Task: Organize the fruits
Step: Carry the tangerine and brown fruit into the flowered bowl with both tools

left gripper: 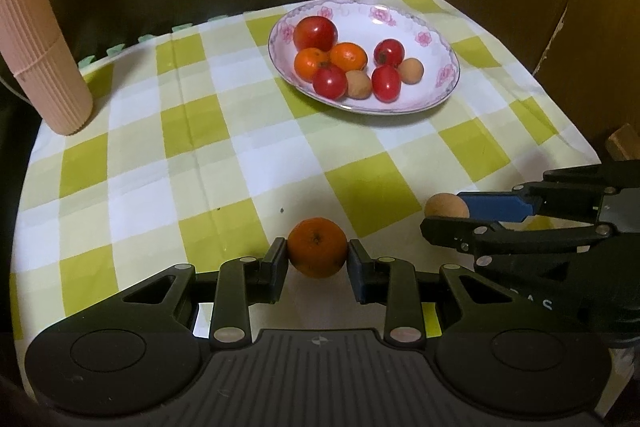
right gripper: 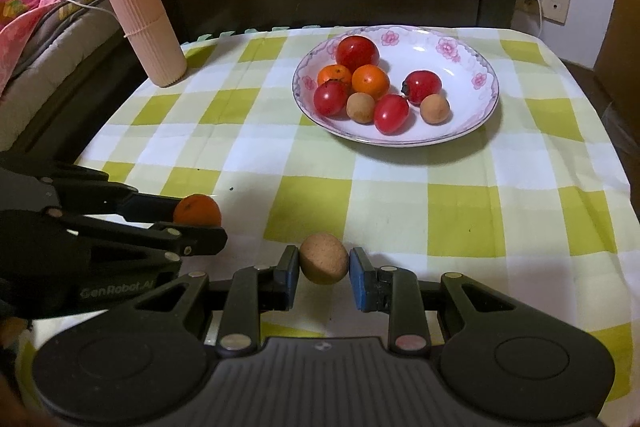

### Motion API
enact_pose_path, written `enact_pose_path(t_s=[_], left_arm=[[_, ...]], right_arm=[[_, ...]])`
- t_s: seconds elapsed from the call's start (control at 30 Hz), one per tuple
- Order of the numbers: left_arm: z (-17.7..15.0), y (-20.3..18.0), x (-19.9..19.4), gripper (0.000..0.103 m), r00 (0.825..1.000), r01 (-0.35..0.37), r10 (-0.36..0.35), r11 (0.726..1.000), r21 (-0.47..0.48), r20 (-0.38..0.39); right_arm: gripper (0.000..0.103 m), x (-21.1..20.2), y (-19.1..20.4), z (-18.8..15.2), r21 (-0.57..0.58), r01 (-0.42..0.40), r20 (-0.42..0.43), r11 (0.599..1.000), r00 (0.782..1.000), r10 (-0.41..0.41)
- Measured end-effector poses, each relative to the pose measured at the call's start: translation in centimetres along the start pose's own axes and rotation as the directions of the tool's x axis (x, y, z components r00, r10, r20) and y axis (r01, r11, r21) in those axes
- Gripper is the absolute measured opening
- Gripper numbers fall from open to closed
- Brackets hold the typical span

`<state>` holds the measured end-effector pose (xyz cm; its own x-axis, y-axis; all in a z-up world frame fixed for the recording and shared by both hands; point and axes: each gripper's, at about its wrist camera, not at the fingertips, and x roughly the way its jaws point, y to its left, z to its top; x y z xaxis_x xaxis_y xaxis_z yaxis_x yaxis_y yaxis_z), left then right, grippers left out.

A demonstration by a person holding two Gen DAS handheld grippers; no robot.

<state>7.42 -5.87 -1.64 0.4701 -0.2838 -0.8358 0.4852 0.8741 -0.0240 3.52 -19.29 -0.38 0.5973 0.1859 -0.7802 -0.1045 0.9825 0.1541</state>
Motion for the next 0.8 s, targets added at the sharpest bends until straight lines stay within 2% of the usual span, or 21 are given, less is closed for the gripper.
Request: enact_pose_path(t_s=[0.8], left_arm=[[2.2, -0.6, 0.0, 0.039, 0.999, 0.018, -0.018, 1.000, -0.010, 0.046]], right_arm=[[0.027, -0.4, -0.8, 1.7, 0.038, -0.004, 0.045, 0.999, 0.999, 0.003]])
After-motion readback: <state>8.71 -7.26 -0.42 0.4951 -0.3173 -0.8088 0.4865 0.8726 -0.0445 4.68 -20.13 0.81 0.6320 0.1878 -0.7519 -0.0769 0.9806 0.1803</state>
